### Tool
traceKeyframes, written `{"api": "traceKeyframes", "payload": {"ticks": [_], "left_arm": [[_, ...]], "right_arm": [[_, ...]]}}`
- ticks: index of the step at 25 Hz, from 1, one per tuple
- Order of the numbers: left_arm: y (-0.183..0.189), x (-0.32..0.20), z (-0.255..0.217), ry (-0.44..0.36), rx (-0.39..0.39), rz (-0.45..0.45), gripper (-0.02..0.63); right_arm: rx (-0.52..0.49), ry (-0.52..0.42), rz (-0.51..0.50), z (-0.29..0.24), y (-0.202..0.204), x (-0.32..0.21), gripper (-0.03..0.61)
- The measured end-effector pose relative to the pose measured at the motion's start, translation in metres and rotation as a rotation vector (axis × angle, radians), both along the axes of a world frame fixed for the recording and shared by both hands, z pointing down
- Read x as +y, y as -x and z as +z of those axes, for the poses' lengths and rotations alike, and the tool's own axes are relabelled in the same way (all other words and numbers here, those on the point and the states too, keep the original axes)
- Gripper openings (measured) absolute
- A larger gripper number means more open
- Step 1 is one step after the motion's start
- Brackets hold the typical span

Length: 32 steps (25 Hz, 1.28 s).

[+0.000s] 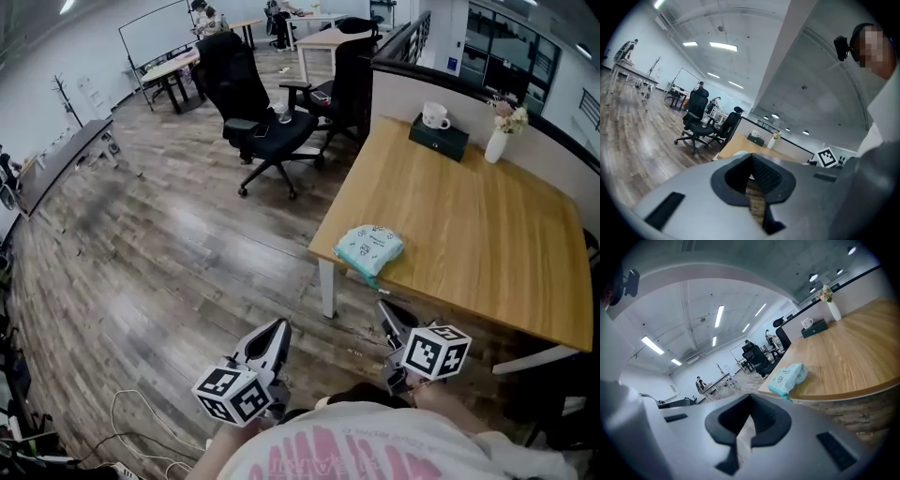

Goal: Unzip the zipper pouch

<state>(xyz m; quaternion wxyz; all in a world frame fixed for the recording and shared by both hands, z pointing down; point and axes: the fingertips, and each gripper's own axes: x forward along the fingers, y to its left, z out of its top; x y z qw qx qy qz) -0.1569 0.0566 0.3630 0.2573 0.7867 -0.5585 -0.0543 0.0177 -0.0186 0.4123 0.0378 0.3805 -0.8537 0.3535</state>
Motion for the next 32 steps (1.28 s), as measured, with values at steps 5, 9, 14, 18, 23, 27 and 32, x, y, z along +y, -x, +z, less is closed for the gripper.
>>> {"api": "traceKeyframes", "payload": {"ticks": [5, 9, 14, 18, 23, 27, 32], "left_arm": [[0.000, -0.026, 0.014, -0.037, -0.260, 0.119, 0.002], [-0.001, -0.055, 0.025, -0.048, -0.368, 0.236, 0.002], [-0.009, -0.103, 0.038, 0.001, -0.335, 0.362, 0.002], [-0.016, -0.147, 0.047, 0.014, -0.415, 0.474, 0.003], [-0.028, -0.203, 0.068, 0.018, -0.486, 0.612, 0.003], [-0.043, -0.233, 0.086, -0.087, -0.696, 0.815, 0.003], [-0.059, -0.254, 0.100, -0.175, -0.892, 1.096, 0.019]], "right_arm": [[0.049, 0.042, 0.064, 0.019, -0.019, -0.010, -0.003], [0.049, 0.075, 0.133, 0.033, -0.031, -0.031, -0.003], [0.038, 0.124, 0.164, 0.049, -0.038, -0.056, -0.003], [0.023, 0.146, 0.257, 0.057, -0.061, -0.094, -0.003], [-0.054, 0.165, 0.452, 0.068, -0.102, -0.138, -0.003], [-0.041, 0.152, 0.516, 0.075, -0.119, -0.157, -0.003], [-0.072, 0.195, 0.638, 0.083, -0.135, -0.140, -0.003]]}}
